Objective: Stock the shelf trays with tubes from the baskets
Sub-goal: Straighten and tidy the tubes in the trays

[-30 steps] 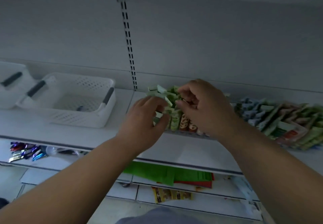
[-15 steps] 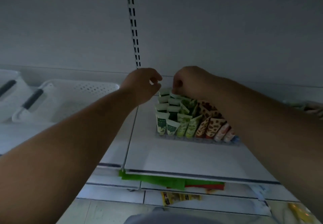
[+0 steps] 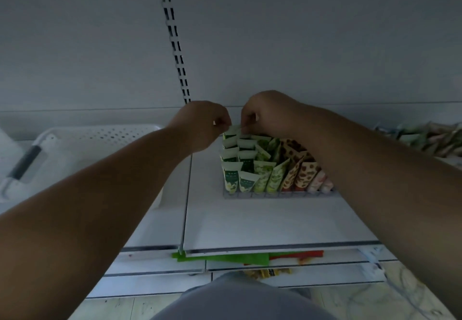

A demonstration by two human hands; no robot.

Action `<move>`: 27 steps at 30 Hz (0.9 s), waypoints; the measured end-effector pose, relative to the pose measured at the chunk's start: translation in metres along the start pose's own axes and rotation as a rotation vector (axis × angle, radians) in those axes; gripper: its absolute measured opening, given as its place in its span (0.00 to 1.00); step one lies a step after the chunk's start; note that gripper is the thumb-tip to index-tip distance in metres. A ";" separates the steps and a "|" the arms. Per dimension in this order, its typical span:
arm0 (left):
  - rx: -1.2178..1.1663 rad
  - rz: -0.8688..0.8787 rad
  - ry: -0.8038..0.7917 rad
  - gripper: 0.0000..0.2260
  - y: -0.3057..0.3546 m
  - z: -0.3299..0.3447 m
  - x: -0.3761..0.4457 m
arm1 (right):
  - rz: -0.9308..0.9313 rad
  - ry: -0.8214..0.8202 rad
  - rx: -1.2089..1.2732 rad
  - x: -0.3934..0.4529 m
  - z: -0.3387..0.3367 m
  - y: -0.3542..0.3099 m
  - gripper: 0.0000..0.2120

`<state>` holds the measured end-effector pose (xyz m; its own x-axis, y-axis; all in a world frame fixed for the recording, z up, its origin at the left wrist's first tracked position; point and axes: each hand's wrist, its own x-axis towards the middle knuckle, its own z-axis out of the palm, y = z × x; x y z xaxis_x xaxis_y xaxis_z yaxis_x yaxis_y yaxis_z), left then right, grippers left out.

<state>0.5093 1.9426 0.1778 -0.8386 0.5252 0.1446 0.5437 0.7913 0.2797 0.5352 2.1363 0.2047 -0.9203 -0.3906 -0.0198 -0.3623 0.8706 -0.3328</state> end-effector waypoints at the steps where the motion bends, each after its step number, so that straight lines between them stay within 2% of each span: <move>1: -0.013 -0.010 -0.003 0.06 0.000 0.001 0.000 | 0.012 0.021 0.019 -0.003 -0.002 0.004 0.06; 4: -0.141 -0.055 0.009 0.04 0.003 0.000 0.000 | 0.041 0.043 0.032 -0.013 -0.008 0.017 0.08; 6: -0.192 -0.027 -0.004 0.05 0.008 -0.003 0.003 | 0.040 0.028 0.016 -0.018 -0.010 0.022 0.07; 11: -0.150 0.046 -0.132 0.03 0.022 -0.009 0.016 | 0.018 0.034 -0.031 -0.016 -0.002 0.018 0.07; 20: -0.114 0.033 -0.075 0.01 0.014 0.002 0.018 | 0.067 0.011 -0.017 -0.020 -0.002 0.023 0.07; 27: -0.178 0.025 -0.069 0.03 0.016 0.003 0.016 | 0.066 0.048 0.015 -0.020 0.004 0.018 0.06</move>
<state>0.5043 1.9645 0.1817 -0.8172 0.5693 0.0899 0.5452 0.7130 0.4409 0.5473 2.1588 0.1956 -0.9483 -0.3174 0.0025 -0.2987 0.8894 -0.3460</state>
